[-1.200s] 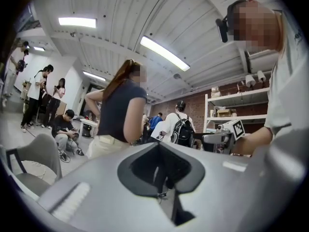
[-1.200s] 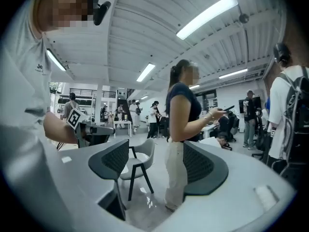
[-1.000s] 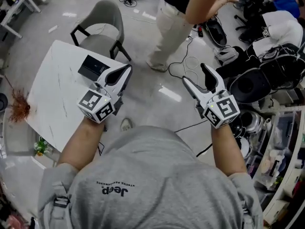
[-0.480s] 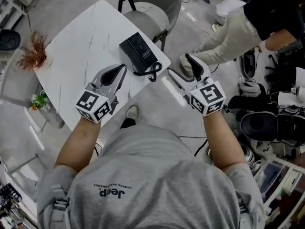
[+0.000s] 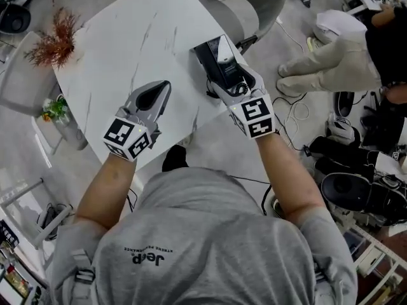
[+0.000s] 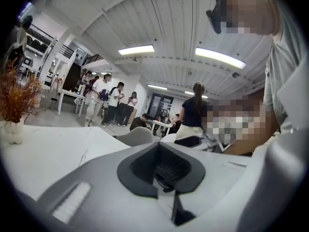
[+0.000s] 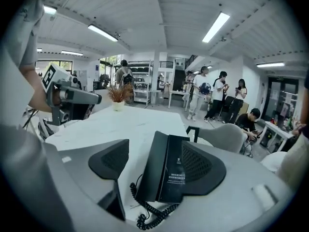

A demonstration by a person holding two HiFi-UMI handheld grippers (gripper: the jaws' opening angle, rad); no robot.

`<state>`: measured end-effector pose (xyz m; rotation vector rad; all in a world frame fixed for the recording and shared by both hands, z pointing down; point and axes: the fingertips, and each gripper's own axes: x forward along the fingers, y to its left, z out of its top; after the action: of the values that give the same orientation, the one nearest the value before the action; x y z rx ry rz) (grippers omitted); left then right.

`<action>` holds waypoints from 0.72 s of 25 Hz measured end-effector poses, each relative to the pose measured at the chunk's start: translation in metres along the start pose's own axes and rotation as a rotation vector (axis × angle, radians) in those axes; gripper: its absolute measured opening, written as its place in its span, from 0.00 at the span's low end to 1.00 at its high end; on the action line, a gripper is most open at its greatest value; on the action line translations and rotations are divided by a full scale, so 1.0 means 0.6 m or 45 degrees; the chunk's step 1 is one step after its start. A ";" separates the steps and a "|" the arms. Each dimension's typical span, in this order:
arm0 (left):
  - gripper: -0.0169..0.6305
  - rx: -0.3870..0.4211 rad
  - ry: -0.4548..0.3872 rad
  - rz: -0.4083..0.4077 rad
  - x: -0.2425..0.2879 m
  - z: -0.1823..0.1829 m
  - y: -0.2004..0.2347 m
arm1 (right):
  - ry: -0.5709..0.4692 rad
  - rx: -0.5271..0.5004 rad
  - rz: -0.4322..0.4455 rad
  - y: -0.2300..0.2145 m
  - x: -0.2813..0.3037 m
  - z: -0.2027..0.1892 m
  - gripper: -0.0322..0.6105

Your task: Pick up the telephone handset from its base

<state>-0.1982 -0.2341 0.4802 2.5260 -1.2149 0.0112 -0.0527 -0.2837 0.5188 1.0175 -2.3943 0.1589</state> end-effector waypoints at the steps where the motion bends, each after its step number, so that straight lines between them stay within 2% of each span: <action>1: 0.12 -0.005 0.002 0.001 0.000 -0.005 0.007 | 0.018 -0.015 -0.007 0.004 0.017 -0.005 0.57; 6: 0.12 -0.008 0.010 -0.010 -0.004 -0.020 0.030 | 0.072 -0.076 -0.065 0.013 0.084 -0.022 0.56; 10: 0.12 -0.027 0.009 -0.007 -0.011 -0.031 0.052 | 0.133 -0.138 -0.130 0.011 0.127 -0.061 0.56; 18: 0.12 -0.066 0.036 -0.003 -0.026 -0.061 0.066 | 0.205 -0.359 -0.215 0.013 0.170 -0.097 0.56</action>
<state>-0.2334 -0.2338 0.5243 2.4743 -1.1865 0.0153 -0.0922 -0.3257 0.6217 1.0242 -2.1023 -0.1489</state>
